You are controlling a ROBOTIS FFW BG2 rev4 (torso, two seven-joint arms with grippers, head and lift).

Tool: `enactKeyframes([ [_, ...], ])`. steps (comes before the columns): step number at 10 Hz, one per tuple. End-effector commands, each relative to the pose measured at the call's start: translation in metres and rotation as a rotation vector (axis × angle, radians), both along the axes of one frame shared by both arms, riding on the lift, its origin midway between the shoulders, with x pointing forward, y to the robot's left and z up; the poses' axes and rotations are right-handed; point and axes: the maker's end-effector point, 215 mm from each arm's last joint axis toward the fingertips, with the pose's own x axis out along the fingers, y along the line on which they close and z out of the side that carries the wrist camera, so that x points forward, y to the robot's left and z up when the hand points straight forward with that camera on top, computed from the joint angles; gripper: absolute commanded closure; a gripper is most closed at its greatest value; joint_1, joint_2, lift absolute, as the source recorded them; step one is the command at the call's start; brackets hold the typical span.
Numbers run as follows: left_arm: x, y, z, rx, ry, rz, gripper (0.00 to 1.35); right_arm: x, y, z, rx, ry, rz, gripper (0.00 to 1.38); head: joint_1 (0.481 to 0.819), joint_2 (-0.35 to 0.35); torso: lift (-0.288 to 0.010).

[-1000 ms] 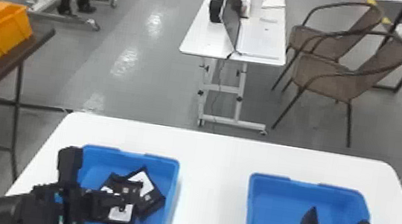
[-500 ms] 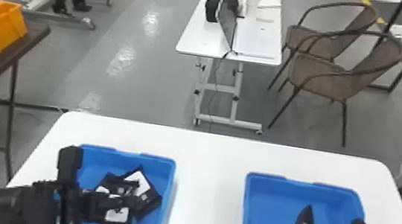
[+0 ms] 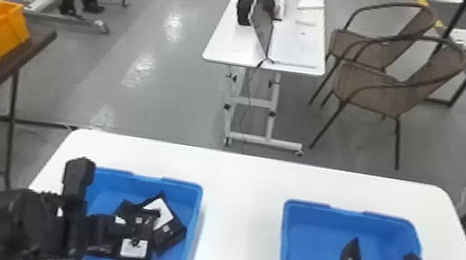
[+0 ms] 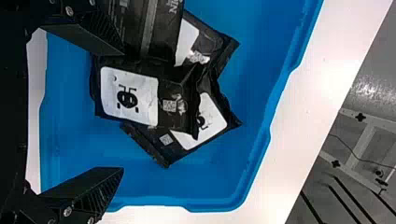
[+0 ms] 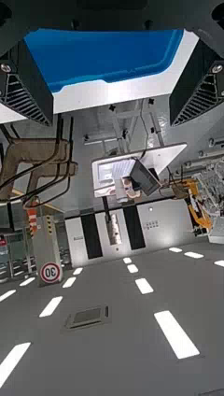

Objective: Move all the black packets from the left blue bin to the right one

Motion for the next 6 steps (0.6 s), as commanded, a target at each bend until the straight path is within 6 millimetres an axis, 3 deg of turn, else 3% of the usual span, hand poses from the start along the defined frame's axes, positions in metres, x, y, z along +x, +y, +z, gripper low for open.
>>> enactKeyframes([
  [1,-0.005,0.017,0.002,0.061,0.028,0.009,0.14,0.001,0.001,-0.001,0.004,0.002,0.003,0.08,0.695,0.098,0.000],
  [6,-0.010,0.025,-0.020,0.096,0.067,0.009,0.14,0.005,0.004,0.000,0.007,-0.004,0.010,0.08,0.695,0.146,0.000],
])
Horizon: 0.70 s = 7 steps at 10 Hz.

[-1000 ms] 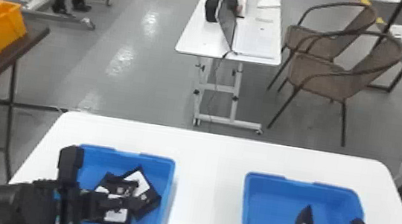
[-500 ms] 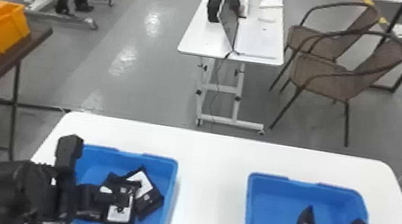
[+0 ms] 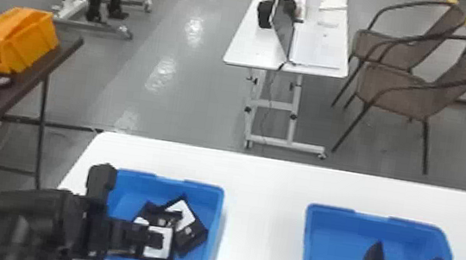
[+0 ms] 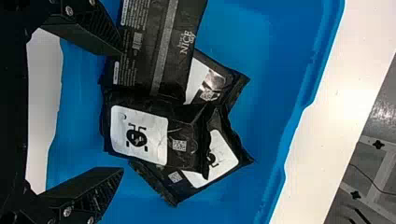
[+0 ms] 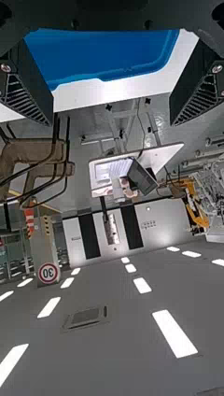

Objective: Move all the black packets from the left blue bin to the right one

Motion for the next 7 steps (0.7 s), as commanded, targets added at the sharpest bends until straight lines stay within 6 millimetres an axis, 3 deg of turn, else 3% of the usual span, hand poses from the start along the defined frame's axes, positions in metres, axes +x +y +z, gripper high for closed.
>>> enactKeyframes([
  [1,0.006,0.002,-0.005,0.019,-0.011,-0.010,0.14,0.001,0.001,0.000,0.003,-0.001,0.004,0.08,0.695,0.145,0.000],
  [4,0.020,0.003,-0.013,0.032,-0.006,-0.025,0.14,0.001,0.001,-0.001,0.007,0.000,0.007,0.08,0.695,0.153,0.000],
  [7,0.040,-0.023,-0.011,-0.020,-0.037,-0.082,0.14,0.003,0.002,-0.001,0.010,-0.001,0.013,0.09,0.695,0.132,0.000],
])
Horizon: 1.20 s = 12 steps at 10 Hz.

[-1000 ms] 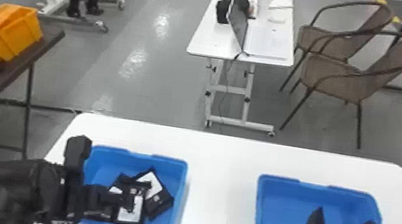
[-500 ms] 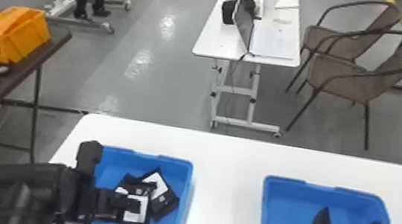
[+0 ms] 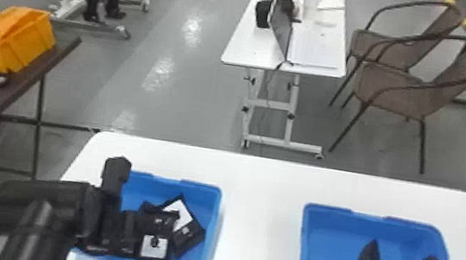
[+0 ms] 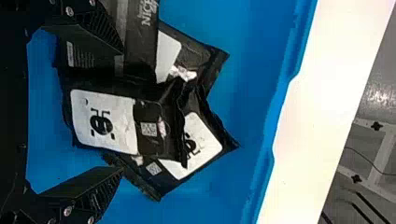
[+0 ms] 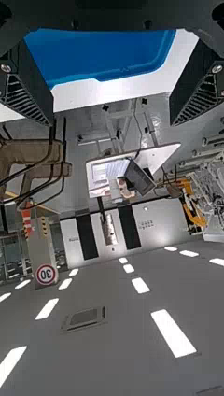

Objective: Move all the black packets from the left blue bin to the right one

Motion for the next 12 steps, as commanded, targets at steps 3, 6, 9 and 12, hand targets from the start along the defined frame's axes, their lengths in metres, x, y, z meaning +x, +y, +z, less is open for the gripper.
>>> enactKeyframes([
  [3,0.001,-0.015,-0.006,-0.040,0.012,-0.025,0.16,0.001,0.000,-0.001,0.007,0.000,0.003,0.08,0.695,0.101,0.000],
  [6,-0.004,-0.011,-0.008,-0.026,0.045,-0.036,0.70,0.001,0.000,-0.002,0.014,0.003,0.004,0.08,0.695,0.097,0.000],
  [9,-0.008,-0.013,-0.008,-0.046,0.050,-0.049,0.83,0.000,0.000,-0.004,0.020,0.006,0.003,0.09,0.695,0.099,0.000],
  [12,-0.008,-0.018,-0.002,-0.089,0.018,-0.070,0.83,0.000,0.000,-0.004,0.022,0.005,0.003,0.08,0.695,0.098,0.000],
])
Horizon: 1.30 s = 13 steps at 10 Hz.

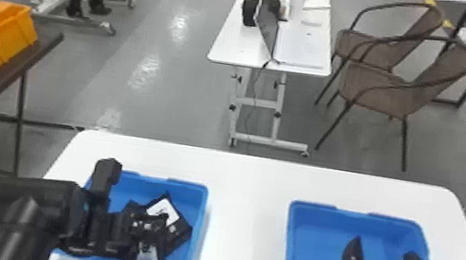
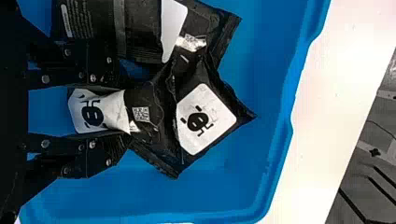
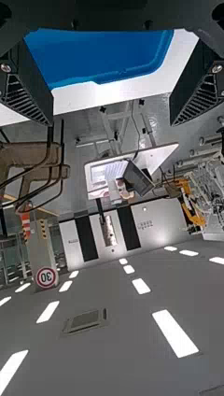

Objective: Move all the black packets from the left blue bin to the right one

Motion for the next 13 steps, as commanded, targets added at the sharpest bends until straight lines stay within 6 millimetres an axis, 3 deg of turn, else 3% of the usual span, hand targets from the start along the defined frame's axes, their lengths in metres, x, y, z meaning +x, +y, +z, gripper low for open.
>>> enactKeyframes([
  [1,0.002,0.001,0.014,-0.023,-0.044,0.003,0.83,0.000,0.001,0.001,0.001,-0.002,0.002,0.08,0.695,0.092,0.000],
  [4,0.018,-0.012,0.063,-0.113,-0.176,0.019,0.83,0.002,0.004,0.003,0.016,-0.006,0.007,0.09,0.695,0.088,0.000],
  [7,0.030,-0.038,0.086,-0.207,-0.245,0.003,0.83,0.007,0.010,0.010,0.024,-0.024,0.028,0.09,0.695,0.065,0.000],
  [8,0.043,-0.050,0.099,-0.237,-0.305,-0.013,0.83,0.009,0.015,0.010,0.044,-0.022,0.041,0.09,0.695,0.060,0.000],
  [10,0.088,-0.089,0.147,-0.356,-0.509,-0.055,0.83,0.022,0.040,-0.002,0.112,0.040,0.162,0.08,0.695,0.043,0.000],
  [11,0.105,-0.108,0.168,-0.393,-0.579,-0.085,0.83,0.031,0.051,0.003,0.094,0.042,0.229,0.08,0.695,0.036,0.000],
  [13,0.119,-0.157,0.192,-0.532,-0.641,-0.176,0.83,0.047,0.069,0.021,0.069,0.022,0.318,0.09,0.695,0.017,0.000],
])
